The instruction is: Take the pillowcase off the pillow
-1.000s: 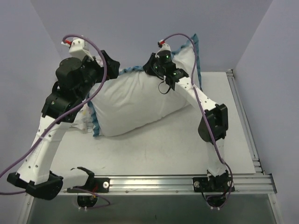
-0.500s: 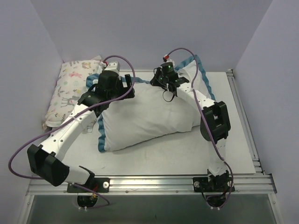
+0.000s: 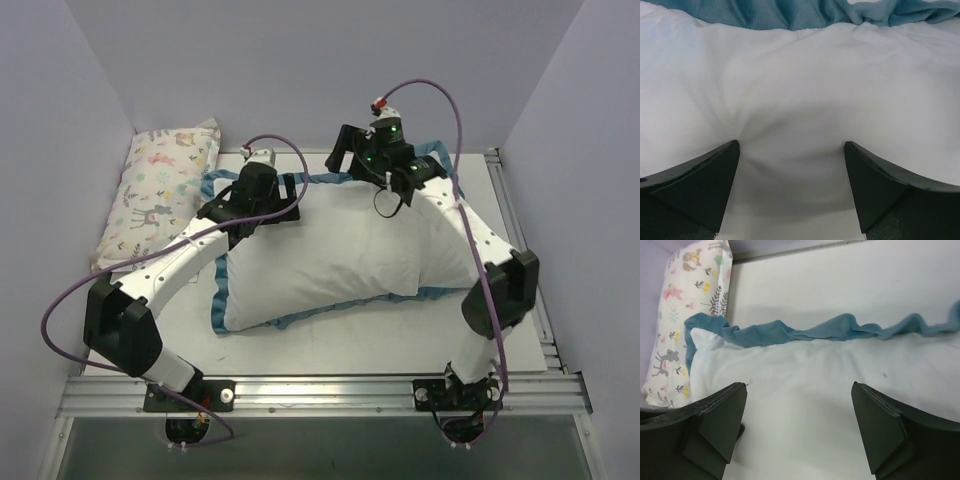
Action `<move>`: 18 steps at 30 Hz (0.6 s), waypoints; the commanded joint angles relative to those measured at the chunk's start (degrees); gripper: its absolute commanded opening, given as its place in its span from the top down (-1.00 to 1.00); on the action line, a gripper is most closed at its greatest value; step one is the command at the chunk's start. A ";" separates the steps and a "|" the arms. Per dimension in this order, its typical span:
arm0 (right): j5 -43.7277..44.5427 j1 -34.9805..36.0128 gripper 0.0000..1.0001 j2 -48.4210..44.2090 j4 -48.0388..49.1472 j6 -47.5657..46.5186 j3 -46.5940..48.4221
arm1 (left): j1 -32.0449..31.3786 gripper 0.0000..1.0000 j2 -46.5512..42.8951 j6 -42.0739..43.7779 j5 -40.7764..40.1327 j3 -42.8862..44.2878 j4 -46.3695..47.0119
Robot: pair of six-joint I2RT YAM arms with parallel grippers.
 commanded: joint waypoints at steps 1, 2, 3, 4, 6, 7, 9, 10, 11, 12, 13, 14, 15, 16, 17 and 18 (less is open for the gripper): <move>6.06 -1.12 -0.79 -12.33 -5.97 -2.81 -2.20 | 1.37 -0.89 1.32 0.78 -2.22 2.23 0.60; 7.54 -2.08 -0.80 -14.36 -6.33 -2.72 -4.30 | 1.55 -0.85 1.68 1.13 -2.13 3.19 0.34; 7.99 -2.52 -0.80 -18.73 -6.68 -2.72 -9.46 | 1.82 -0.79 2.11 1.30 -2.13 3.81 -0.01; 8.17 -3.13 -0.80 -21.03 -7.03 -2.38 -12.38 | 2.08 -0.73 3.08 1.57 -2.13 4.34 -0.19; 9.13 -4.19 -0.79 -27.87 -7.13 -2.28 -21.58 | 2.35 -0.54 4.05 2.62 -2.30 6.18 -0.72; 9.92 -4.37 -0.77 -30.17 -7.39 -2.28 -24.42 | 2.43 -0.51 4.84 2.97 -2.48 6.62 -0.98; 10.63 -5.51 -0.76 -36.49 -7.39 -1.93 -30.75 | 2.61 -0.36 5.54 3.76 -2.74 7.41 -0.98; 11.77 -5.77 -0.75 -38.09 -7.48 -1.85 -35.57 | 2.78 -0.33 6.07 3.77 -2.66 7.77 -1.07; 12.47 -6.30 -0.74 -39.59 -7.39 -1.76 -37.62 | 3.05 -0.32 6.42 3.94 -2.39 8.20 -0.98; 12.92 -7.52 -0.74 -41.69 -7.39 -1.58 -39.20 | 3.05 -0.32 6.77 4.20 -2.22 9.25 -1.07; 12.75 -8.49 -0.75 -42.23 -7.30 -1.58 -41.74 | 3.05 -0.31 7.30 4.38 -2.04 9.87 -1.16; 12.74 -9.29 -0.74 -42.67 -7.39 -1.58 -42.46 | 3.05 -0.30 7.30 4.55 -1.78 10.40 -1.24; 12.92 -9.90 -0.73 -42.94 -7.56 -1.93 -43.17 | 3.05 -0.30 7.48 4.64 -1.08 11.02 -1.24; 13.53 -10.78 -0.72 -43.38 -7.74 -1.85 -44.22 | 2.96 -0.29 7.31 4.64 -0.90 11.89 -1.33; 15.01 -11.14 -0.72 -43.55 -7.74 -2.02 -44.58 | 2.96 -0.29 7.04 4.82 -0.38 12.42 -1.59; 15.64 -11.40 -0.73 -44.43 -7.83 -2.02 -45.10 | 2.88 -0.29 6.95 4.91 -0.20 12.78 -1.68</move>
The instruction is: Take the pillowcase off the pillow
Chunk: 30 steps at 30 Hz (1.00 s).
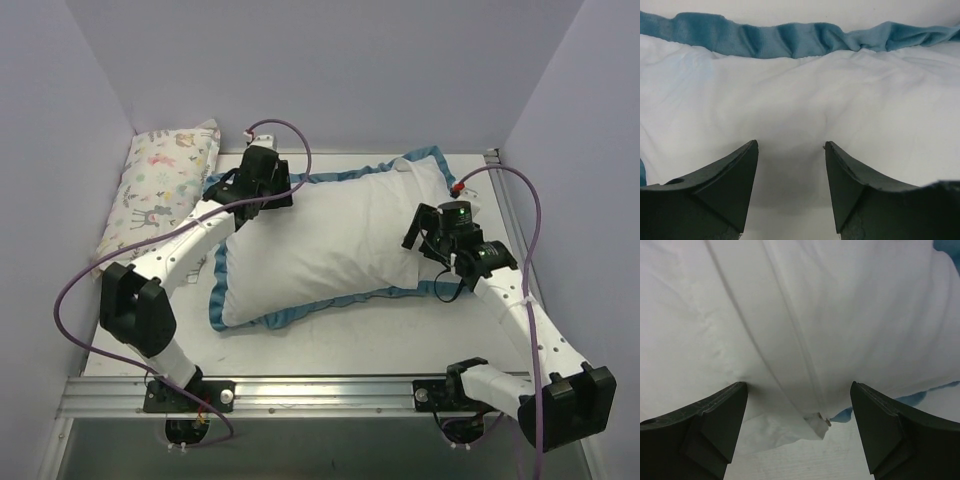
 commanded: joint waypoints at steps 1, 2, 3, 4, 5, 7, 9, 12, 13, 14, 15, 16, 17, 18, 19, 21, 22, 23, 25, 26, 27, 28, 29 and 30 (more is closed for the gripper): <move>4.89 -1.54 -0.73 -2.86 0.30 -0.53 -0.71 | 0.08 -0.29 -0.96 1.50 1.07 4.75 -0.37; 5.68 -1.72 -0.77 -3.39 0.39 -0.45 -1.33 | -0.10 -0.29 -1.13 1.67 1.33 4.93 -0.46; 6.47 -1.81 -0.80 -3.92 0.39 -0.36 -1.42 | -0.10 -0.29 -1.22 1.85 1.42 4.94 -0.46; 7.08 -1.90 -0.82 -3.92 0.39 -0.36 -1.68 | -0.45 -0.29 -1.31 1.85 1.69 5.28 -0.63; 8.57 -2.42 -0.83 -3.92 0.39 -0.45 -1.77 | -0.63 -0.29 -1.49 2.02 2.12 5.46 -1.07; 9.46 -3.39 -0.86 -2.61 0.30 -0.10 -1.95 | -1.76 -0.36 -1.92 2.46 2.48 5.81 -1.34; 9.73 -5.67 -0.90 -1.03 1.08 0.69 -3.17 | -3.34 -0.71 -2.71 3.78 3.27 6.78 -1.60; 6.31 -9.52 -0.91 1.60 4.59 2.10 -5.02 | -8.08 -0.89 -2.89 5.01 2.48 9.32 -2.57; 2.47 -10.33 -0.91 2.05 6.17 2.45 -7.03 | -9.58 -0.90 -2.81 5.01 2.31 9.94 -2.57; 0.08 -11.55 -0.83 2.58 7.93 3.32 -8.26 | -12.11 -0.92 -2.72 5.01 1.69 10.56 -2.66; -3.07 -13.13 -0.75 3.54 11.78 3.77 -9.32 | -13.53 -0.93 -2.02 4.67 1.25 11.69 -2.57; -8.41 -13.76 -0.65 4.25 13.47 4.38 -11.33 | -14.50 -0.93 -1.49 4.14 1.08 12.14 -2.48; -10.38 -13.85 -0.25 4.86 14.88 5.08 -12.05 | -16.86 -0.93 -0.79 3.44 1.25 12.75 -2.22; -11.97 -13.76 0.04 5.48 18.11 6.48 -13.01 | -17.93 -0.94 1.13 3.35 1.08 14.50 -2.22; -16.07 -13.68 0.31 5.57 19.36 7.45 -15.37 | -19.07 -0.94 2.19 3.17 0.64 15.47 -2.22; -19.00 -13.50 0.77 5.14 25.93 11.22 -17.76 | -22.41 -0.94 5.87 3.17 -0.16 18.89 -2.48; -20.14 -12.89 0.85 4.78 27.71 12.20 -18.81 | -23.55 -0.94 7.20 3.08 -0.42 20.22 -2.57; -21.90 -12.10 0.89 3.65 29.46 13.34 -20.91 | -24.44 -0.94 8.34 2.99 -1.12 21.45 -2.92; -22.88 -9.65 0.89 2.41 33.51 15.45 -22.16 | -26.72 -0.95 11.77 2.82 -2.17 25.04 -3.45; -23.92 -8.85 0.88 1.45 34.92 15.98 -23.12 | -27.17 -0.95 12.91 2.56 -3.31 26.11 -4.15; -24.20 -8.32 0.88 1.01 36.93 16.69 -23.39 | -27.95 -0.95 14.93 2.29 -4.10 27.60 -4.67; -24.63 -7.71 0.88 0.57 37.56 17.74 -23.57 | -28.13 -0.95 15.99 1.68 -6.11 29.61 -6.07; -25.42 -7.61 0.88 -0.40 38.44 18.01 -24.00 | -28.31 -0.95 17.05 1.33 -6.92 30.76 -6.96; -25.52 -7.44 0.88 -0.93 38.71 18.10 -23.92 | -28.31 -0.95 19.06 0.97 -7.71 31.56 -7.92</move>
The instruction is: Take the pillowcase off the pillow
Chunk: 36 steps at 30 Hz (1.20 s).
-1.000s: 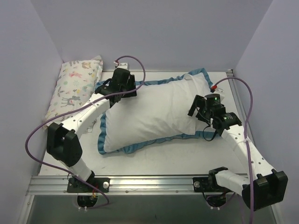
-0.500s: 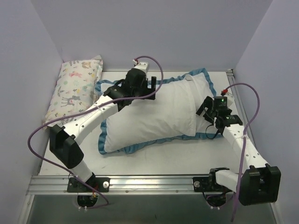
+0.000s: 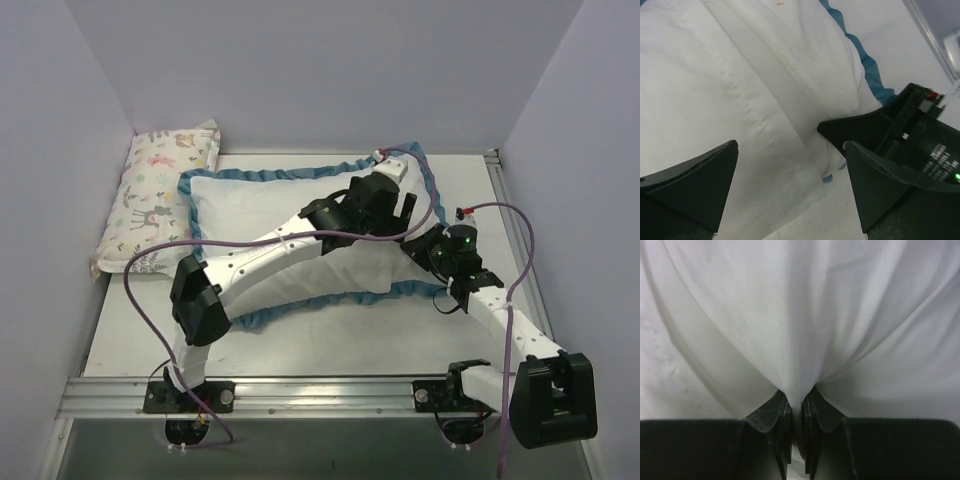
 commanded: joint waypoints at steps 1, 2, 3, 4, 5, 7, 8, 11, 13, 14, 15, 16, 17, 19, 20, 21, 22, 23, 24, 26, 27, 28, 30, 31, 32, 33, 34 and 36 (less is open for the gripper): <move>-7.53 1.81 0.88 -2.37 4.20 3.30 -0.91 | 0.01 -0.95 3.80 -1.95 -6.99 5.53 -5.32; -7.44 1.81 0.86 -3.51 3.41 2.86 -0.64 | 0.01 -0.95 4.59 -2.13 -8.05 5.97 -6.04; -6.83 1.72 0.84 -4.04 1.66 2.34 -0.12 | -0.07 -0.94 5.90 -2.22 -8.84 5.81 -6.65; -6.22 1.72 0.71 -4.57 0.60 0.77 0.15 | 0.10 -0.93 6.44 -2.57 -10.50 5.46 -7.44; -5.25 1.64 0.63 -5.36 -2.89 -0.12 0.58 | 0.10 -0.83 6.79 -3.10 -11.48 4.49 -7.89; -0.95 1.55 0.38 -5.54 -7.38 -2.40 2.69 | 0.36 -0.65 6.45 -4.41 -13.41 2.56 -8.15; 0.80 1.29 0.34 -5.28 -11.50 -4.33 3.39 | 0.45 -0.58 5.92 -4.94 -13.86 0.29 -7.98; 6.96 0.41 0.30 -4.66 -18.18 -6.89 5.07 | 1.07 0.00 3.64 -5.30 -15.88 -2.80 -8.07; 10.55 -0.65 0.37 -4.66 -19.79 -8.91 5.33 | 1.68 0.54 1.53 -5.56 -16.93 -5.96 -7.98; 11.45 -1.00 0.40 -4.49 -21.10 -9.44 5.42 | 2.47 0.69 0.74 -5.74 -16.85 -6.93 -7.98; 12.41 -1.18 0.44 -4.40 -21.73 -10.14 5.51 | 3.08 0.83 -0.49 -5.91 -16.85 -8.68 -7.89; 14.86 -1.27 0.49 -4.05 -22.52 -10.50 5.95 | 3.61 1.00 -1.11 -6.26 -16.85 -9.57 -7.89; 16.01 -1.35 0.52 -4.05 -23.48 -10.76 6.04 | 4.14 1.00 -1.64 -6.35 -16.76 -10.36 -7.89; 17.86 -2.05 0.53 -3.70 -24.54 -11.64 6.39 | 5.90 1.00 -3.40 -6.53 -16.93 -12.81 -7.98; 19.44 -2.41 0.53 -3.35 -25.24 -11.82 6.56 | 6.42 1.00 -4.18 -6.53 -17.37 -13.79 -7.80; 20.15 -2.93 0.53 -3.34 -25.60 -11.99 6.65 | 7.47 1.00 -5.41 -6.62 -17.90 -14.49 -7.80; 20.76 -4.42 0.53 -3.00 -25.77 -12.25 6.57 | 8.27 1.00 -6.21 -6.88 -18.51 -16.50 -7.89; 20.68 -5.74 0.53 -2.47 -25.86 -12.34 6.22 | 9.15 1.00 -7.78 -7.23 -18.52 -17.65 -7.98; 20.25 -7.05 0.53 -1.86 -25.86 -12.43 5.95 | 10.20 1.00 -8.67 -7.67 -18.17 -18.79 -7.89; 17.10 -10.81 0.55 0.33 -24.73 -12.00 5.17 | 14.07 1.00 -11.47 -8.73 -16.15 -22.56 -7.28; 15.69 -11.54 0.54 1.22 -23.85 -11.56 4.72 | 15.21 1.00 -12.27 -8.81 -15.45 -23.89 -6.58; 14.89 -11.81 0.53 3.31 -21.67 -10.51 4.46 | 16.35 1.00 -12.97 -8.82 -14.31 -24.86 -5.35; 11.31 -11.64 0.53 6.05 -19.55 -9.01 3.50 | 16.36 1.00 -13.42 -8.55 -13.25 -26.10 -4.55; 9.28 -11.72 0.53 9.37 -17.62 -8.31 2.97 | 15.84 1.00 -13.33 -8.38 -12.72 -26.19 -4.55; 7.00 -11.73 0.53 11.05 -12.47 -6.56 2.27 | 15.57 1.00 -12.64 -8.20 -12.02 -26.28 -4.38; 4.54 -11.81 0.53 12.81 -9.89 -5.59 1.04 | 15.05 1.00 -12.19 -7.85 -11.06 -26.19 -3.94; -2.28 -11.73 0.58 16.31 -6.91 -4.88 0.25 | 14.26 1.00 -11.76 -6.46 -8.26 -26.19 -2.19; -8.03 -11.64 0.69 18.53 3.81 -1.90 -1.77 | 10.84 1.00 -9.47 -4.61 -8.84 -23.84 -2.43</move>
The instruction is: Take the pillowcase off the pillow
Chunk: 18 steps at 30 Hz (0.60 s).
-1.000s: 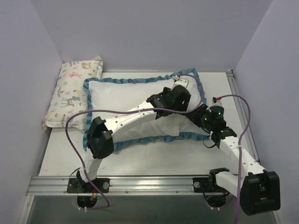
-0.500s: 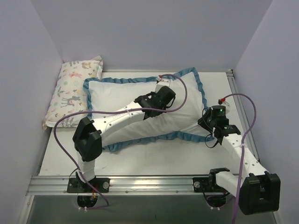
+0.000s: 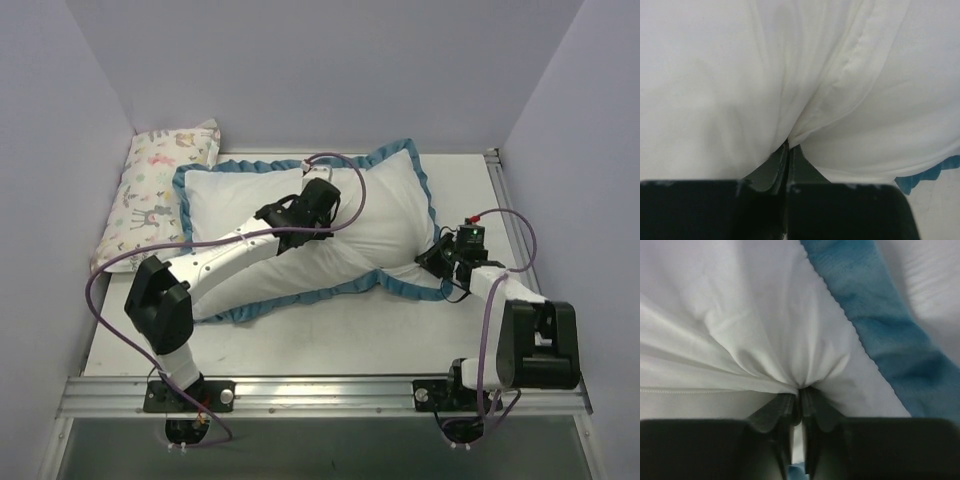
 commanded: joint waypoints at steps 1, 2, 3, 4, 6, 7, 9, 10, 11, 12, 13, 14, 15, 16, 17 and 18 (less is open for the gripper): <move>-7.54 -1.32 0.90 5.29 11.04 3.88 -6.06 | -1.54 0.96 2.36 5.83 -5.44 2.10 -3.97; -8.70 -1.32 0.99 5.47 15.07 4.50 -6.77 | -3.12 0.86 3.06 6.09 -5.97 2.89 -4.23; -9.49 -1.32 1.00 5.30 16.42 5.03 -7.39 | -3.57 0.77 3.24 6.62 -6.23 4.73 -4.41; -10.11 -1.32 1.00 4.78 17.13 5.12 -8.01 | -3.83 0.64 3.33 6.80 -6.23 5.62 -4.58; -10.20 -1.32 1.00 3.72 16.96 4.51 -8.19 | -4.36 0.43 3.59 7.23 -6.23 7.46 -4.94; -10.12 -1.32 1.00 2.59 16.44 4.24 -8.19 | -4.62 0.25 3.59 7.85 -6.15 9.47 -5.29; -10.38 -1.32 1.00 1.79 16.26 4.24 -8.54 | -5.59 0.07 4.12 9.08 -6.23 11.68 -6.08; -10.55 -1.32 1.00 1.26 16.34 4.33 -8.63 | -6.03 -0.02 4.29 9.52 -6.23 13.08 -6.43; -10.82 -1.23 1.00 1.08 16.43 4.33 -8.71 | -6.47 -0.16 4.73 9.96 -6.15 15.45 -6.78; -11.08 -1.41 1.00 0.82 16.34 4.33 -8.63 | -7.00 -0.22 5.00 10.40 -6.06 16.95 -7.22; -11.17 -1.23 1.00 0.90 16.26 4.33 -8.54 | -7.87 -0.30 5.35 11.27 -6.06 18.27 -8.27; -11.26 -1.32 1.00 0.82 16.08 4.33 -8.54 | -8.49 -0.44 5.79 11.72 -5.89 20.81 -8.80; -11.26 -1.32 1.00 0.73 15.91 4.24 -8.36 | -9.10 -0.51 6.14 12.50 -5.54 21.96 -9.50; -11.26 -1.32 1.00 0.82 15.82 4.15 -8.28 | -10.76 -0.58 6.40 12.95 -5.62 22.93 -9.68; -11.26 -1.32 1.00 0.73 15.56 3.98 -8.28 | -11.65 -0.64 7.10 13.47 -5.71 25.29 -9.77; -11.09 -1.32 1.00 0.73 15.47 3.89 -8.36 | -12.53 -0.73 7.63 14.52 -6.23 26.45 -10.21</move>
